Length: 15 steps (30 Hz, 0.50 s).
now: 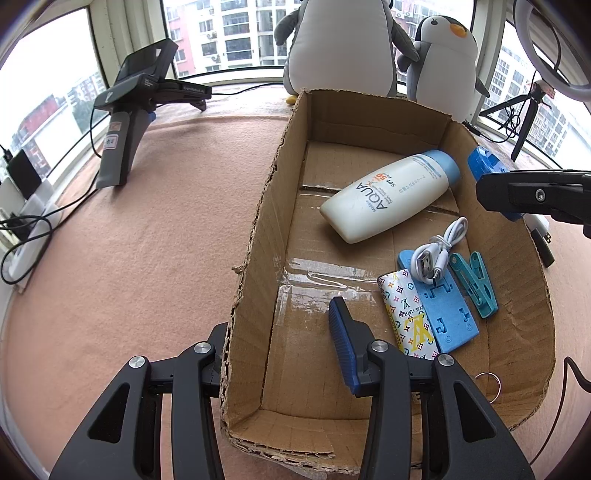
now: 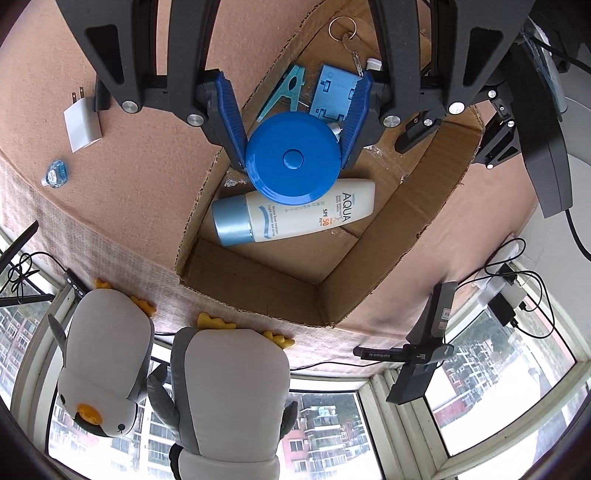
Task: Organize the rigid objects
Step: 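Carry the tape measure with the right tool into the box and release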
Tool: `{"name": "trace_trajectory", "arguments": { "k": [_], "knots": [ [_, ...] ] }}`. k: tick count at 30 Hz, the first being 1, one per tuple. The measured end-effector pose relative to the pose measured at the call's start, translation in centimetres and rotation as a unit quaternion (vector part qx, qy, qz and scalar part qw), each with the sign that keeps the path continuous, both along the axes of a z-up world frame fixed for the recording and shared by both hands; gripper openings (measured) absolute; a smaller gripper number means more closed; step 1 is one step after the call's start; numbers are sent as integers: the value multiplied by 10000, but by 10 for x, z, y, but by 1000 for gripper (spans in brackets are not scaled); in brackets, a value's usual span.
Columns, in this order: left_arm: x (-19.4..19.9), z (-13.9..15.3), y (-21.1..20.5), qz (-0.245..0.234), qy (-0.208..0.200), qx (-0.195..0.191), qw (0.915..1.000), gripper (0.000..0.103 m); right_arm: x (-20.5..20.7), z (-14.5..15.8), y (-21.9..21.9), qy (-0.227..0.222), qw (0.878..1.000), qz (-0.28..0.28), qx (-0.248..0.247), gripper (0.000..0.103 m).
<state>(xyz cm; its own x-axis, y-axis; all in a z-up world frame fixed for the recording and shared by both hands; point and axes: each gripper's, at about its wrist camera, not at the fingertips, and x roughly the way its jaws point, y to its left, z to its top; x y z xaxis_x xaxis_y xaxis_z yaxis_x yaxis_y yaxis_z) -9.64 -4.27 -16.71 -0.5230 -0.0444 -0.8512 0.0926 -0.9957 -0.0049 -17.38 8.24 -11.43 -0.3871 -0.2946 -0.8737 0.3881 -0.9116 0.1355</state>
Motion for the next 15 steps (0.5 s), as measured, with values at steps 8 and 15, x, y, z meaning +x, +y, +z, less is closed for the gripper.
{"name": "trace_trajectory", "arguments": {
  "k": [8,15],
  "knots": [
    [0,0,0,2,3,2,10000,42,-1,1,-6,22,10000,56,-11,46],
    [0,0,0,1,1,1,10000,42,-1,0,-10,11,9999,119,-89,48]
  ]
}}
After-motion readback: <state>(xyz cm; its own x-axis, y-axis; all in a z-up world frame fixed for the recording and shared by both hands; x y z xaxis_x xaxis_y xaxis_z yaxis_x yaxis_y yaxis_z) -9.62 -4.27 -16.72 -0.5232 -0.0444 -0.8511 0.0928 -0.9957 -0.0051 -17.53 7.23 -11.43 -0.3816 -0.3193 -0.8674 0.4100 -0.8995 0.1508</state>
